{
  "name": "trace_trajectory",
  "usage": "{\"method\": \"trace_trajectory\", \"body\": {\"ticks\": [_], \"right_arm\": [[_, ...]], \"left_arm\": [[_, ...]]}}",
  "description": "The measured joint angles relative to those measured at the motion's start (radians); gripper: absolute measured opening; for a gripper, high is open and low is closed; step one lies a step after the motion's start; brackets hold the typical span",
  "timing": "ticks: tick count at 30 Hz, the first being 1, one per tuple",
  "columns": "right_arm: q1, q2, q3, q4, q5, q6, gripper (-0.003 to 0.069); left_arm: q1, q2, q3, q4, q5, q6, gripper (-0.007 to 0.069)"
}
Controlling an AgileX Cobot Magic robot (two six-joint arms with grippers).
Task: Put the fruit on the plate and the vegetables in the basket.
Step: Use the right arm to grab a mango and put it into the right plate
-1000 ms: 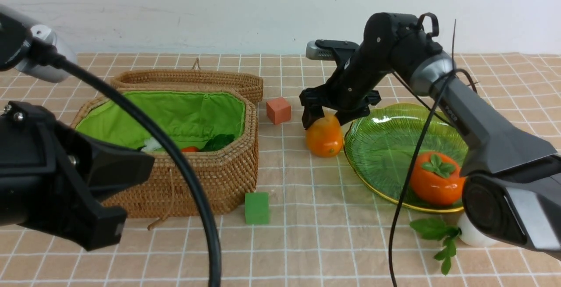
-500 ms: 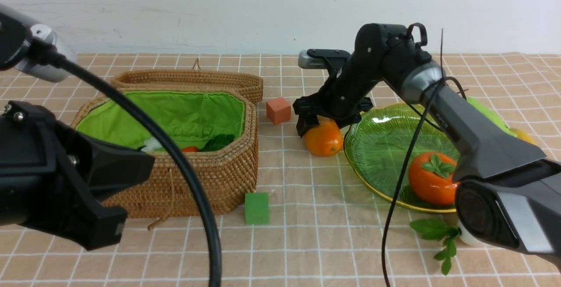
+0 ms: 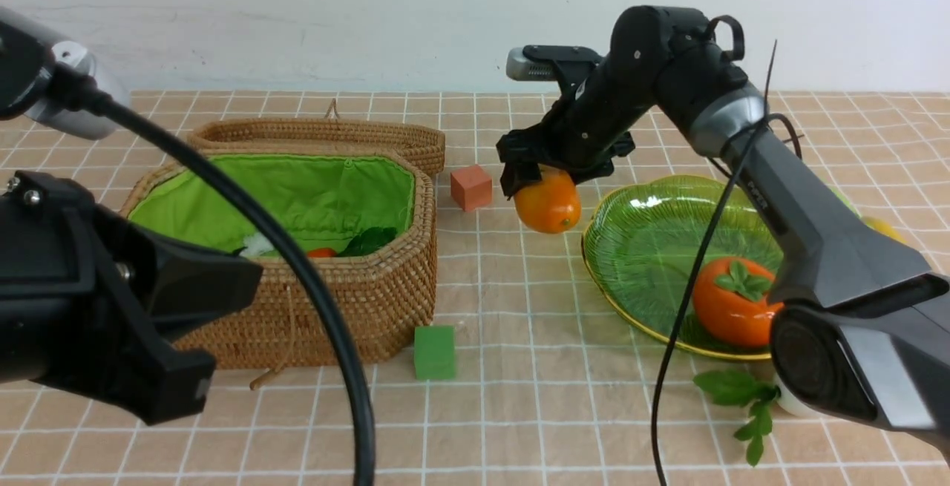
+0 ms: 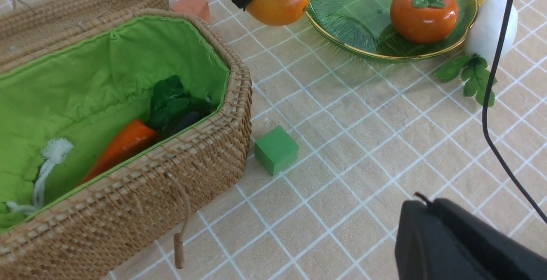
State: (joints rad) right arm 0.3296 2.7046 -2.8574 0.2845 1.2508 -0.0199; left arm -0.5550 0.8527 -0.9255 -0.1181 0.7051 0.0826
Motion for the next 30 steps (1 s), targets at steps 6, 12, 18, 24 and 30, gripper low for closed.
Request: {"method": "trace_trajectory", "body": {"ticks": [6, 12, 18, 24, 30], "right_arm": [[0.0, -0.072, 0.011, -0.008, 0.01, 0.0, 0.0555], [-0.029, -0.315, 0.196, -0.069, 0.005, -0.008, 0.0555], [-0.099, -0.585, 0.579, -0.085, -0.001, -0.046, 0.0555], [-0.2, -0.776, 1.012, -0.071, -0.116, -0.056, 0.0555], [-0.173, -0.722, 1.187, 0.043, -0.429, -0.125, 0.0554]], "left_arm": [[0.0, 0.0, 0.0, 0.007, -0.001, 0.0, -0.001], [0.0, 0.0, 0.0, 0.035, -0.01, 0.0, -0.001], [0.0, 0.0, 0.0, 0.042, -0.048, 0.0, -0.0008], [0.0, 0.0, 0.0, 0.042, -0.071, 0.0, -0.0008], [0.0, 0.0, 0.0, 0.039, -0.085, 0.0, -0.0006]]}}
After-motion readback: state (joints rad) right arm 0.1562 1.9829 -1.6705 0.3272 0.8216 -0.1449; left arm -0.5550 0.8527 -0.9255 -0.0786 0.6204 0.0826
